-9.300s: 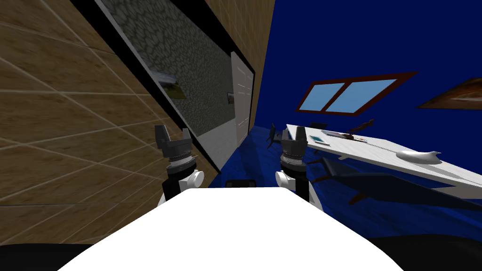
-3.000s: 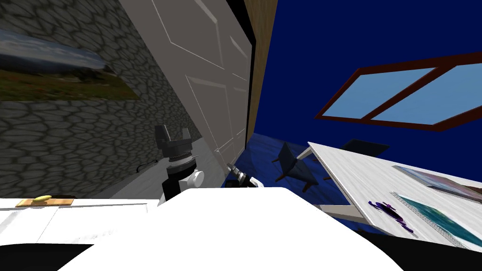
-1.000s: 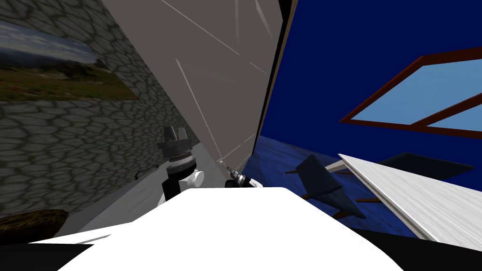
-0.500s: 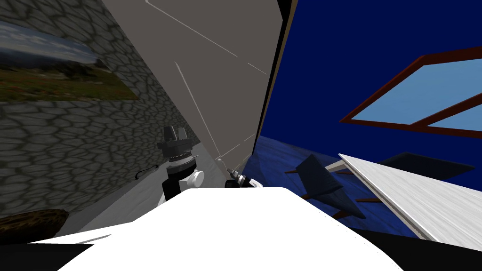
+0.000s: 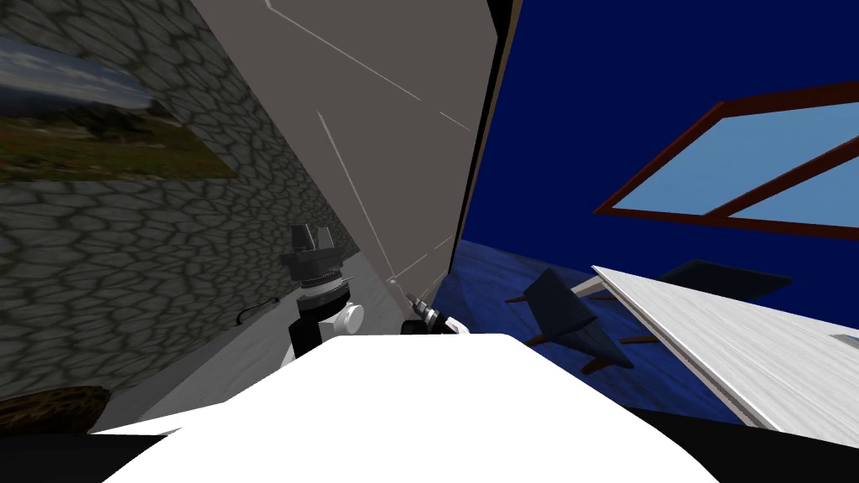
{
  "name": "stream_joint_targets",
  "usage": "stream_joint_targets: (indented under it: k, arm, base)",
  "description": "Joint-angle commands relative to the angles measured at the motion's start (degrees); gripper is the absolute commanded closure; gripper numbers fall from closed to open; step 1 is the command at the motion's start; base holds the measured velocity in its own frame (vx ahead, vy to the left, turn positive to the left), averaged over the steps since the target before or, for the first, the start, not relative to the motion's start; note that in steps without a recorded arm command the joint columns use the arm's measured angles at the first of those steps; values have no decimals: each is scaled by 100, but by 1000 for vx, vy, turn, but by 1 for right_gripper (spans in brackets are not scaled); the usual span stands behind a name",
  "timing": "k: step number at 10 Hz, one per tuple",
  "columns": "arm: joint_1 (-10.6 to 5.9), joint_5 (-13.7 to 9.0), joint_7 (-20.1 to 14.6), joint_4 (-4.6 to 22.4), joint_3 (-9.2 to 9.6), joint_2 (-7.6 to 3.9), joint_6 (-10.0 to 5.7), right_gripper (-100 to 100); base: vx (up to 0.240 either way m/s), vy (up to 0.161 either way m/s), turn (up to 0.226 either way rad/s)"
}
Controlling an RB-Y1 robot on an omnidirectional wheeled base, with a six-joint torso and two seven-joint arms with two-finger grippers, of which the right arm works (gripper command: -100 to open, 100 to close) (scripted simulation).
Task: Push the door open
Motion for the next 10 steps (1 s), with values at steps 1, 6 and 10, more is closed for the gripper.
stream_joint_targets:
  k: [1,6,10]
  arm:
    - [-3,-48,102,104,-239,97,33,-100]
    - [-20,-106,221,198,-549,191,103,-100]
    - [-41,-103,262,263,-612,211,89,-100]
  base:
    - [-123,135,-129]
    - [-66,95,-55]
    - [133,138,21]
